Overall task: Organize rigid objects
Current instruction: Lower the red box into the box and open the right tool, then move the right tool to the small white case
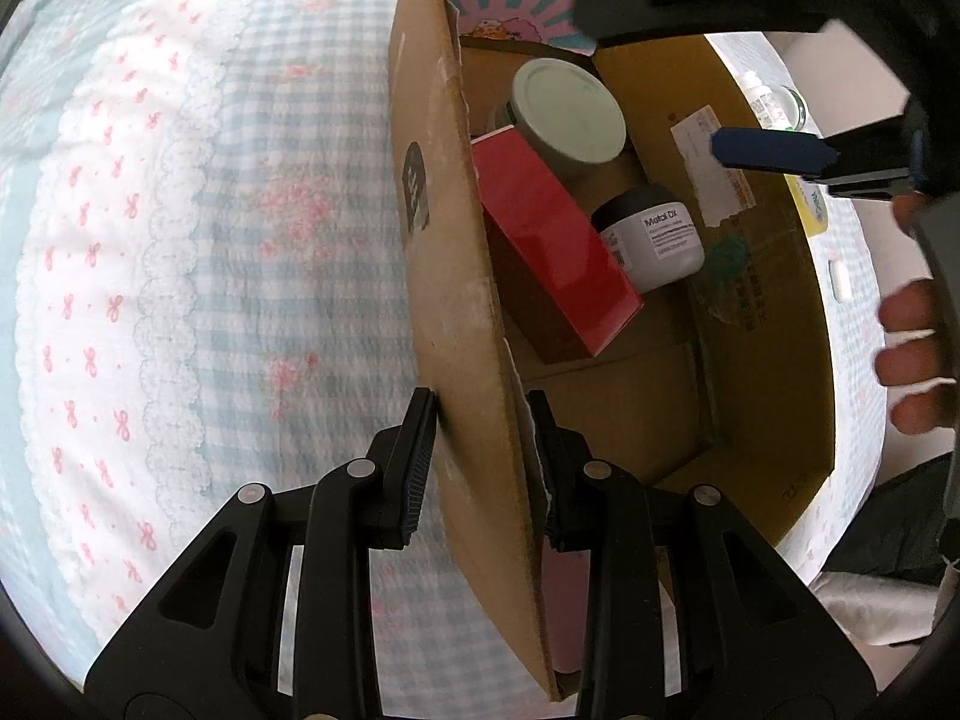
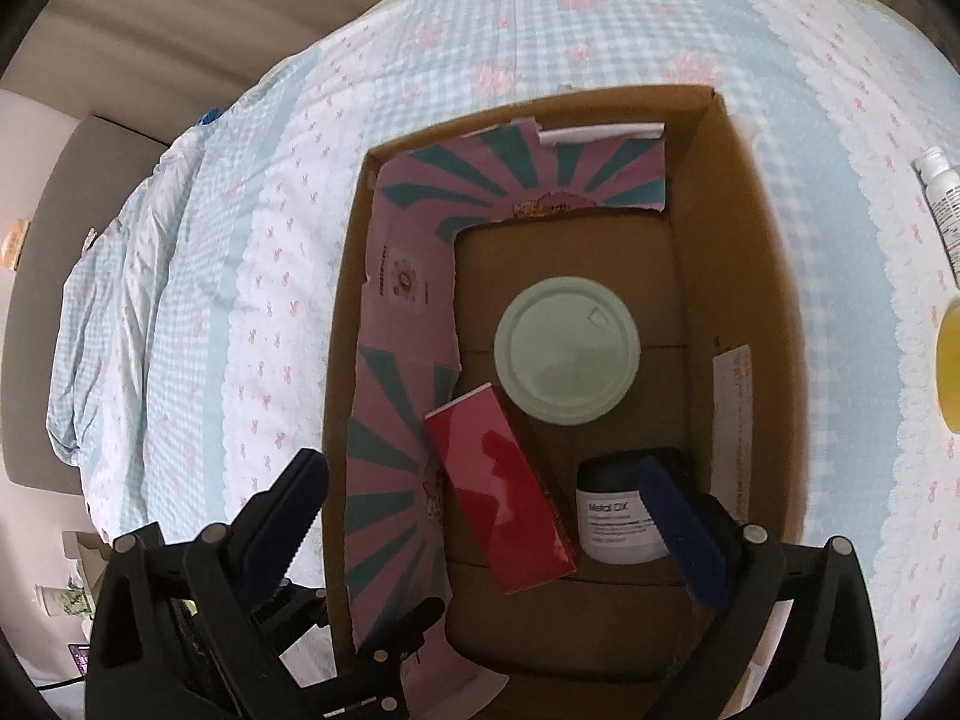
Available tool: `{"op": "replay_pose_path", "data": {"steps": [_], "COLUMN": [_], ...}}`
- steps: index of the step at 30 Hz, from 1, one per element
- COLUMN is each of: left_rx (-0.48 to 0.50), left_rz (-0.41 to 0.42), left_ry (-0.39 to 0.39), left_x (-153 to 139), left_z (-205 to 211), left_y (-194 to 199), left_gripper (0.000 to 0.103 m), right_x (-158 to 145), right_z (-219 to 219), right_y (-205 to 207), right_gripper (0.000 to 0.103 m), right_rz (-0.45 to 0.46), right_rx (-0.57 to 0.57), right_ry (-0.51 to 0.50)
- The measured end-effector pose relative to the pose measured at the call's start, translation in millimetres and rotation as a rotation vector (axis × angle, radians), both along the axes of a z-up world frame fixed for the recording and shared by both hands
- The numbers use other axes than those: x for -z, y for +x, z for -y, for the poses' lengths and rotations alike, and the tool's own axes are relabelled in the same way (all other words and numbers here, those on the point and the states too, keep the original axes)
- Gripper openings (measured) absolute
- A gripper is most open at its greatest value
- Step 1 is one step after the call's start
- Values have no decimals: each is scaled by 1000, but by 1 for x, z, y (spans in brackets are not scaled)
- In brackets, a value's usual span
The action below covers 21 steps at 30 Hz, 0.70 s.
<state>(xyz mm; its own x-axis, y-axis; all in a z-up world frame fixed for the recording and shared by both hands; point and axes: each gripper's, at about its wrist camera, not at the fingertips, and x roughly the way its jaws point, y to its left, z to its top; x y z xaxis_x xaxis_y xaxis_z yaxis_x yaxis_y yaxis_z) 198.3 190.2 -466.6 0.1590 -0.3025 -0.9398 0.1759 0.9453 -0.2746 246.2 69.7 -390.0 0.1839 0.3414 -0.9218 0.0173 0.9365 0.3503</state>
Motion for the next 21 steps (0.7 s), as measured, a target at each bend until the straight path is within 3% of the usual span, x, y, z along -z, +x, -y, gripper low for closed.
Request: {"op": "replay_pose_path", "data": {"steps": [4,11,17,21], "left_rx": [-6,13,22,19], "left_rz": [-5,5,4,2], "left_ry": [-10,-4,6,2], "left_x": [1,-1,-3,-2], "left_z": [-4,-6,-2,-2], "left_y": [2,1,0,1], "left_gripper": [27,27,27,27], "right_x": [-15,-82,-155,-183], "right_z": [2,15,54,89], "right_y": [-4,-29,-76,-108], "right_gripper": [103,103,103,103], "right_rz": [34,139,233,248], "right_rx": [5,22,126,243], "right_ry": [-11,-40,-117,-130]}}
